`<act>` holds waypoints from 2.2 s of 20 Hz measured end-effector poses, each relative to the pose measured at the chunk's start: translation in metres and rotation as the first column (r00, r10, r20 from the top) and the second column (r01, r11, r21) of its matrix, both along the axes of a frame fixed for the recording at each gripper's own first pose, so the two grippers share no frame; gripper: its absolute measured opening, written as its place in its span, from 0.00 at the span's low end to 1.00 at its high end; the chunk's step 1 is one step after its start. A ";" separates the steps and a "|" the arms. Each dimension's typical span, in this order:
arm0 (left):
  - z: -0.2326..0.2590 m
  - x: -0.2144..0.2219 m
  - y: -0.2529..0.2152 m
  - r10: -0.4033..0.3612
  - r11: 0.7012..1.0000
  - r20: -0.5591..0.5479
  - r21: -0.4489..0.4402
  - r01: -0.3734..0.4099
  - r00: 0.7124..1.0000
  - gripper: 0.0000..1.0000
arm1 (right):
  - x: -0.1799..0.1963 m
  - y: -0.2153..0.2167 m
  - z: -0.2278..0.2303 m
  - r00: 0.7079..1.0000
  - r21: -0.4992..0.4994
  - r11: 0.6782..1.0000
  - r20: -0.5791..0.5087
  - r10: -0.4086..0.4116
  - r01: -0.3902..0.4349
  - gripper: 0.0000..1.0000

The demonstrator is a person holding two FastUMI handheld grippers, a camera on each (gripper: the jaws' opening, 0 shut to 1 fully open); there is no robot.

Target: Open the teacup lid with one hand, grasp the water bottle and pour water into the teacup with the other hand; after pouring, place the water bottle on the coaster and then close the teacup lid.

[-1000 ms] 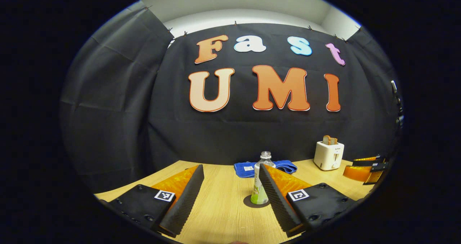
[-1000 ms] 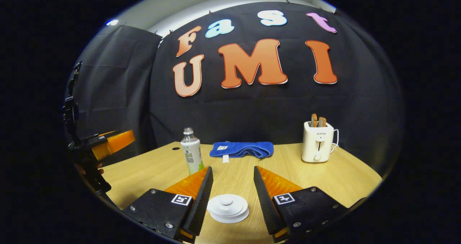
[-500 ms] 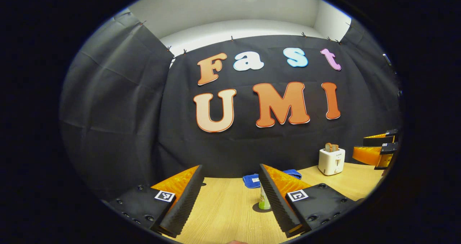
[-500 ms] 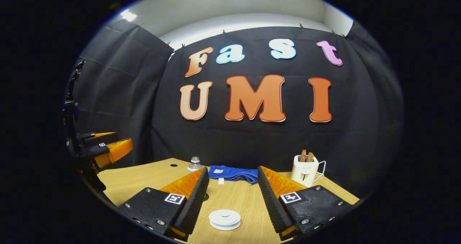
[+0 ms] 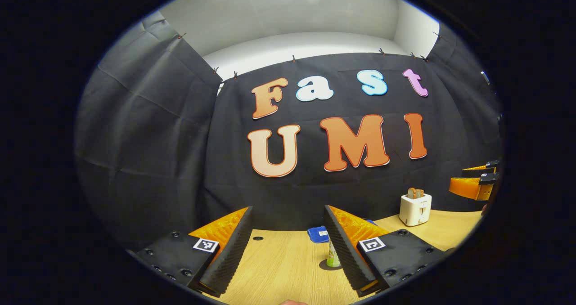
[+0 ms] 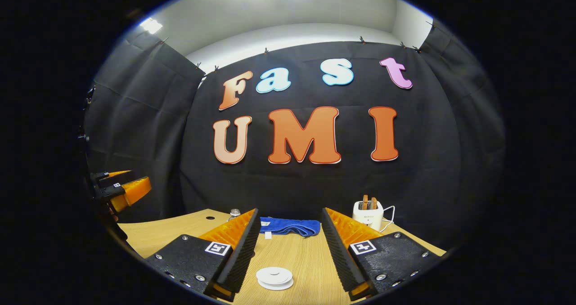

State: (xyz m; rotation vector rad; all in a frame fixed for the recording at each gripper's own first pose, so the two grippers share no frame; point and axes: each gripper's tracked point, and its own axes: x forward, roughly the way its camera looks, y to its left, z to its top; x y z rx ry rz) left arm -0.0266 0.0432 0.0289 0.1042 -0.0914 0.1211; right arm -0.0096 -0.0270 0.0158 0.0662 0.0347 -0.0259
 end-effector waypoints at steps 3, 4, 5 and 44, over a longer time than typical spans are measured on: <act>0.006 -0.005 0.000 -0.008 1.000 0.003 -0.019 0.008 1.000 0.96 | -0.002 0.000 0.006 1.000 -0.008 1.000 0.010 0.002 -0.002 0.82; 0.009 -0.005 0.000 -0.009 1.000 0.004 -0.025 0.009 1.000 0.96 | -0.003 0.002 0.009 1.000 -0.014 1.000 0.015 0.005 -0.005 0.82; 0.011 -0.007 0.002 -0.005 1.000 0.004 -0.026 0.005 1.000 0.96 | -0.005 0.004 0.012 1.000 -0.019 1.000 0.021 0.009 -0.009 0.82; -0.013 0.004 -0.006 0.002 1.000 -0.021 0.026 -0.001 1.000 0.98 | -0.001 0.028 -0.008 0.997 -0.085 0.994 -0.031 0.071 -0.074 0.83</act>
